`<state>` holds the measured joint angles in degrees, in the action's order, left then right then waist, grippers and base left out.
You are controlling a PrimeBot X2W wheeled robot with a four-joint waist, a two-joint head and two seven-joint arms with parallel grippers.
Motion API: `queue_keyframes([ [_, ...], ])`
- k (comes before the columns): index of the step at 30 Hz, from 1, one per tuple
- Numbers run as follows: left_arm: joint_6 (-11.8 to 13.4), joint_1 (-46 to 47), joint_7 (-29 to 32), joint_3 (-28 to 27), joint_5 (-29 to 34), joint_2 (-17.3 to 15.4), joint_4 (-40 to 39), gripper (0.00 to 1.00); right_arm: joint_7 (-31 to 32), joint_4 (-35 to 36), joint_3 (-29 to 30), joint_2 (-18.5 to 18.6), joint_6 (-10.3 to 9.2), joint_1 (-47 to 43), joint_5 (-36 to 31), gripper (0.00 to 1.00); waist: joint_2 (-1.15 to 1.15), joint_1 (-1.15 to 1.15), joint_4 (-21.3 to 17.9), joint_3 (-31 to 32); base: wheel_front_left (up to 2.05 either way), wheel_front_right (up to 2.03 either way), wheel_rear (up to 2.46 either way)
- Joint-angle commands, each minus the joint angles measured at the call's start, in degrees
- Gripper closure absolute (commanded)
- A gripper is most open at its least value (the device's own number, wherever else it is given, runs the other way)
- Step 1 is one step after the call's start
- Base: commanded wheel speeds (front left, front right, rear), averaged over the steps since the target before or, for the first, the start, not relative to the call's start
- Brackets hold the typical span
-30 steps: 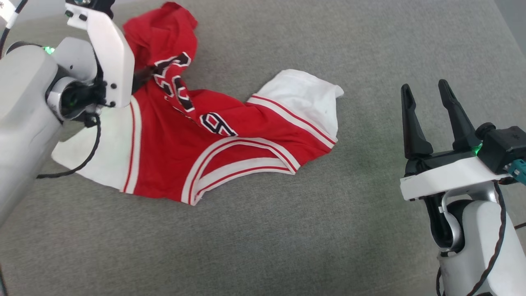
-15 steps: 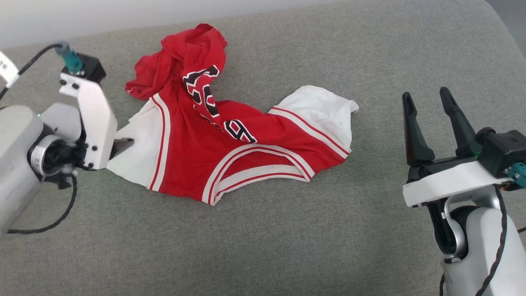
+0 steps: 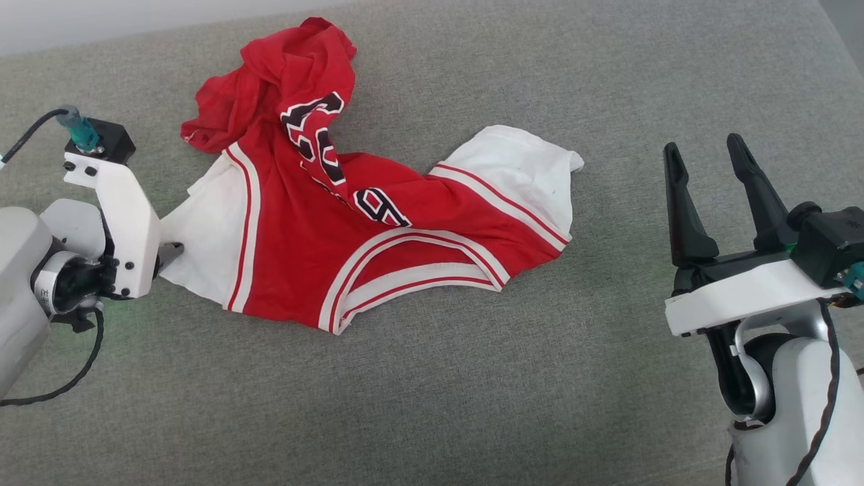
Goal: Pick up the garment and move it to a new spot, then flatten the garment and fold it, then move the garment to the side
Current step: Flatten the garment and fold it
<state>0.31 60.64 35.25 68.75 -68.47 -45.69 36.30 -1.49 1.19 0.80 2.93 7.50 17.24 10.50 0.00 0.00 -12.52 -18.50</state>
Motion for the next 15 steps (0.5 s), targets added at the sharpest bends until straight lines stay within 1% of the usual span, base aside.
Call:
queue_keyframes([
  [1,-0.2,-1.4,0.4,0.5,-0.4,0.4,0.9,0.0,0.2,0.2,0.2,0.0,-0.02,0.4,-0.4,0.0,0.0,0.0,0.0,-0.2,0.0,0.0,0.0],
  [2,0.0,-1.5,0.6,0.4,-1.0,0.8,1.6,0.25,0.3,0.3,0.3,0.0,-0.02,0.4,-0.5,0.0,0.0,0.0,0.0,-0.3,0.0,0.0,0.0],
  [3,-0.2,-1.7,0.8,0.3,-1.4,1.2,2.0,0.92,0.4,0.4,0.3,0.0,-0.02,0.5,-0.5,0.0,0.0,0.0,0.1,-0.4,0.0,0.0,0.0],
  [4,-0.5,-2.1,1.4,0.1,-1.9,1.5,2.6,1.0,0.5,0.4,0.4,0.0,-0.02,0.5,-0.6,0.0,0.0,0.0,0.2,-0.4,0.0,0.0,0.0],
  [8,0.2,-2.3,1.9,-0.2,-2.9,2.2,4.0,1.0,1.0,0.7,0.6,0.0,-0.02,0.5,-0.6,0.0,0.0,0.0,0.9,-0.3,0.0,0.0,0.0],
  [11,0.9,-2.1,2.1,-1.1,-3.9,2.0,4.6,1.0,1.4,0.8,0.8,0.0,-0.02,0.6,-0.6,0.0,0.0,0.0,1.6,-0.1,0.0,0.0,0.0],
  [15,0.9,-2.0,2.0,-1.2,-3.7,1.0,2.9,1.0,3.0,0.5,0.8,0.0,-0.02,0.4,-0.8,0.0,0.0,0.0,2.7,0.4,0.0,0.0,0.0],
])
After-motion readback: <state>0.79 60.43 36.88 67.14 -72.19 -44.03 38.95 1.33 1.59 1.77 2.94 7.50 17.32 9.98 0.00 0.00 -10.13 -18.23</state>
